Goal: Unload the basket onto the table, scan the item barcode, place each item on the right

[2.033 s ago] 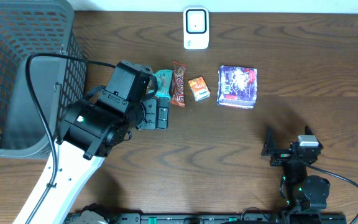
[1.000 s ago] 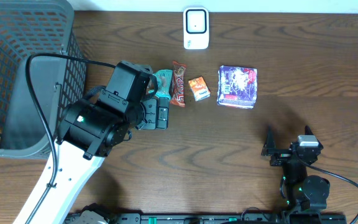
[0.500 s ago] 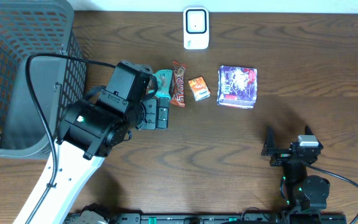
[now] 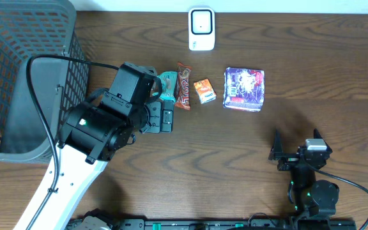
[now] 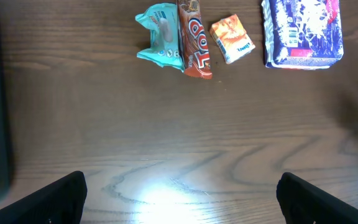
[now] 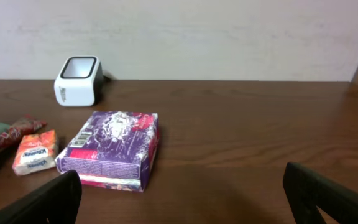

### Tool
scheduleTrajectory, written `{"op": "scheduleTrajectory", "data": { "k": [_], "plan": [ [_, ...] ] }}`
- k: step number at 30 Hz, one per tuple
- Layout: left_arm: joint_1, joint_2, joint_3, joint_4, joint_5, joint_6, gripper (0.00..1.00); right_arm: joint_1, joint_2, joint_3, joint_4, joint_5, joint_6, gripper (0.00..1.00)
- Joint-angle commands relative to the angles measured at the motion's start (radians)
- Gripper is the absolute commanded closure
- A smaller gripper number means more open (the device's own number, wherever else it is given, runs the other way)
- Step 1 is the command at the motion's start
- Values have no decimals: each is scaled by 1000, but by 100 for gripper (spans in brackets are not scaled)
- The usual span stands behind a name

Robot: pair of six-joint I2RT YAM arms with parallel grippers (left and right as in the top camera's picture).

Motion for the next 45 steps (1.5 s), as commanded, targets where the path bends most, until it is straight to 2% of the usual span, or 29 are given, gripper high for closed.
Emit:
{"op": "scheduleTrajectory", "data": {
  "k": [1, 5, 8, 11, 13, 18, 21, 24, 27, 30, 34, 40, 43, 45],
  "plan": [
    [-4, -2, -6, -5, 9, -2, 2, 8, -3, -3, -1, 12, -33, 1],
    [-4, -2, -6, -5, 9, -2, 2, 8, -3, -3, 56, -21, -3, 1],
    [-4, -2, -6, -5, 10, -2, 2, 9, -3, -3, 161, -380, 299, 1],
    [-4, -2, -6, -5, 9, -2, 2, 9, -3, -3, 273, -544, 455, 1],
    [-4, -2, -6, -5, 9, -2, 2, 9, -3, -3, 394, -545, 542, 1],
    [-4, -2, -6, -5, 9, -2, 2, 9, -3, 2, 783, -402, 575, 1],
    [-4, -2, -6, -5, 9, -2, 2, 9, 5, 71, 838, -242, 576, 1],
    [-4, -2, -6, -5, 9, -2, 2, 8, 60, 207, 739, -214, 495, 1],
    [-4, -2, -6, -5, 9, -2, 2, 8, 213, 417, 581, -273, 295, 1],
    [-4, -2, -6, -5, 9, -2, 2, 8, 394, 618, 427, -333, 169, 0],
    [-4, -2, -6, -5, 9, -2, 2, 8, 723, 984, -13, -352, 59, 1],
    [-4, -2, -6, -5, 9, -2, 2, 9, 1207, 1537, -736, -434, 41, 1],
    [-4, -2, -6, -5, 10, -2, 2, 9, 1334, 1611, -849, -504, 71, 1],
    [-4, -2, -6, -5, 9, -2, 2, 8, 1430, 1610, -870, -477, 71, 1]
  ]
}}
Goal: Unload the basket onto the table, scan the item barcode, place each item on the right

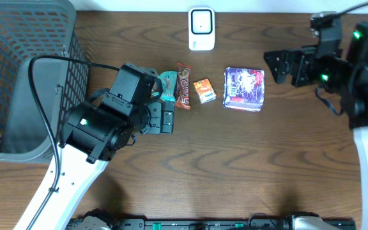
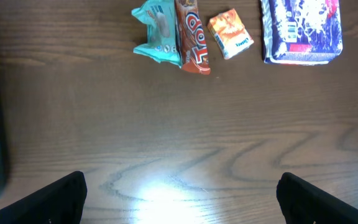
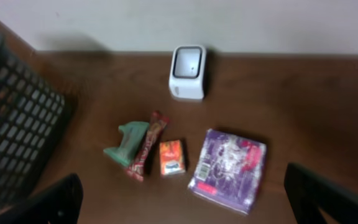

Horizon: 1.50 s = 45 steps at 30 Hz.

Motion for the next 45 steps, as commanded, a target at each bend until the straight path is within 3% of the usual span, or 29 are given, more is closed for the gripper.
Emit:
{"op": "scheduleTrajectory", "data": {
  "k": [1, 4, 12, 19, 23, 29, 32, 36, 38, 45],
  "plan": [
    [-3, -2, 2, -3, -6, -1, 2, 3, 119, 26, -32, -18, -1, 1],
    [-3, -2, 2, -3, -5, -1, 2, 1, 212, 26, -61, 54, -1, 1],
    [-3, -2, 2, -3, -6, -1, 2, -31, 466, 26, -80, 8, -17, 1],
    [-3, -2, 2, -3, -6, -1, 2, -72, 618, 26, -73, 21, -21, 12],
    [-3, -2, 2, -3, -6, -1, 2, -98, 708, 26, -72, -107, -130, 24],
    [-3, -2, 2, -3, -5, -1, 2, -108, 810, 26, -63, -187, -195, 30],
    [-3, -2, 2, -3, -6, -1, 2, -107, 844, 26, -58, -188, -196, 46],
    [-3, -2, 2, -3, -6, -1, 2, -107, 861, 26, -40, -189, -195, 87],
    [-3, -2, 2, -3, -6, -1, 2, -108, 855, 40, -42, -185, -183, 99],
    [-3, -2, 2, -3, -6, -1, 2, -93, 789, 194, -174, 91, -58, 99]
  ]
}}
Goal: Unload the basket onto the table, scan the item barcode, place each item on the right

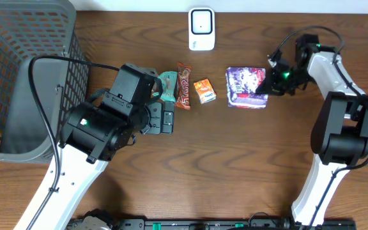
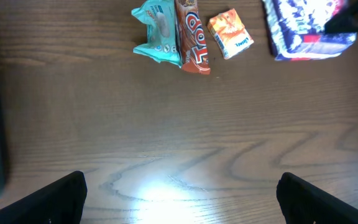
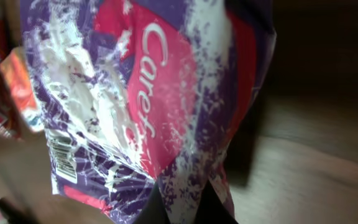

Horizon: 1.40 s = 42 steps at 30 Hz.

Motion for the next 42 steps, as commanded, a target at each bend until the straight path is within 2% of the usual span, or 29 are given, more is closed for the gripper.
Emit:
{"op": "scheduleTrajectory", "data": {
  "k": [1, 2, 4, 7, 11, 20, 27, 28, 29, 32, 33, 35, 36, 42],
  "plan": [
    [-3, -2, 2, -3, -5, -1, 2, 26, -79, 116, -63, 303, 114, 99],
    [-3, -2, 2, -3, -5, -1, 2, 36, -91, 129, -78, 385, 141, 99],
    [-3, -2, 2, -3, -5, -1, 2, 88, -134, 148, -117, 710, 222, 99],
    [-3, -2, 2, -3, -5, -1, 2, 163, -161, 147, -162, 1078, 309, 99],
    [-3, -2, 2, -3, -5, -1, 2, 256, -154, 129, -205, 1418, 414, 99],
    [-3, -2, 2, -3, -5, -1, 2, 352, -153, -57, -31, 1425, 413, 99],
    [-3, -2, 2, -3, -5, -1, 2, 451, -153, -187, 77, 1241, 413, 98],
    [-3, -2, 2, -3, -5, -1, 2, 480, -153, -182, 93, 1165, 412, 87],
    [-3, -2, 2, -3, -5, -1, 2, 496, -154, -176, 101, 1117, 412, 82],
    [-3, -2, 2, -3, -5, -1, 2, 545, -154, -120, 119, 930, 404, 80],
    [-3, -2, 2, -3, -5, -1, 2, 554, -154, -92, 119, 881, 401, 73],
    [-3, -2, 2, -3, -5, -1, 2, 559, -154, -22, 104, 824, 401, 39],
    [-3, -2, 2, -3, -5, -1, 2, 559, -154, 16, 90, 805, 401, 29],
    [-3, -2, 2, -3, -5, -1, 2, 470, -154, 292, -64, 711, 253, 8]
  ]
}}
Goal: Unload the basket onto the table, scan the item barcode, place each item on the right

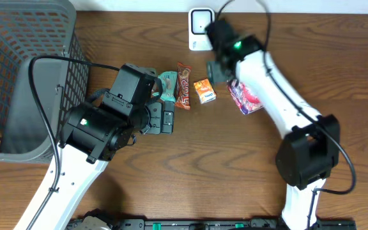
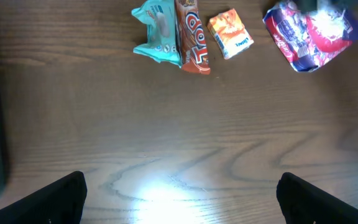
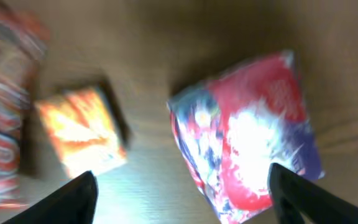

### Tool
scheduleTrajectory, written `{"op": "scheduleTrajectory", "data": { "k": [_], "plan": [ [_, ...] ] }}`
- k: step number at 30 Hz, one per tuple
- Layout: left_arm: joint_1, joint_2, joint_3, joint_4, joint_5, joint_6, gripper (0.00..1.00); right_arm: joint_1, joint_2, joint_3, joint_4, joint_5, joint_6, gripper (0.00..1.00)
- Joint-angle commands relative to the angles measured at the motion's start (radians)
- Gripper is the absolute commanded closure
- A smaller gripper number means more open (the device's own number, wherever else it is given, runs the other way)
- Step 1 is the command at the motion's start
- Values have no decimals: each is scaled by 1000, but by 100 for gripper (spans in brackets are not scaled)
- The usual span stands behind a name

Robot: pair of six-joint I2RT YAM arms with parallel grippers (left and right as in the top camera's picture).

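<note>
The purple and red package (image 1: 248, 96) lies tilted on the table, red face up; it also shows in the left wrist view (image 2: 312, 34) and the right wrist view (image 3: 247, 155). The white scanner (image 1: 201, 29) stands at the far edge. My right gripper (image 1: 219, 71) hangs open (image 3: 182, 180) just above the table, between the package and the orange box, holding nothing. My left gripper (image 1: 166, 119) is open (image 2: 182, 190) over bare wood, nearer the front than the items.
An orange box (image 1: 204, 91), a brown candy bar (image 1: 183, 85) and a teal packet (image 1: 167, 86) lie in a row left of the package. A dark mesh basket (image 1: 5, 64) fills the far left corner.
My right gripper was pressed against the package's right edge; now it is open at the package's left, near the scanner. The package has turned askew, red face up. The left arm has not moved.
My right arm sat low at the front right, open. Then it hung high at the far right, looking down on the items. Then it was at the package's right edge. Now it is open left of the turned package. My left arm stayed put.
</note>
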Motion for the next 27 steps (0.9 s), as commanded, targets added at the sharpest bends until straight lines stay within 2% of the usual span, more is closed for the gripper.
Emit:
{"op": "scheduleTrajectory", "data": {
  "k": [1, 4, 8, 10, 18, 27],
  "plan": [
    [-3, -2, 2, -3, -5, -1, 2, -94, -11, 127, -55, -91, -130, 3],
    [-3, -2, 2, -3, -5, -1, 2, -189, -11, 139, -83, -164, -231, 1],
    [-3, -2, 2, -3, -5, -1, 2, -360, -10, 73, -95, -559, -529, 1],
    [-3, -2, 2, -3, -5, -1, 2, -444, -10, 20, -78, -678, -634, 1],
    [-3, -2, 2, -3, -5, -1, 2, -606, -10, -186, 107, -789, -680, 1],
    [-3, -2, 2, -3, -5, -1, 2, -589, -10, -426, 354, -868, -680, 1]
  ]
}}
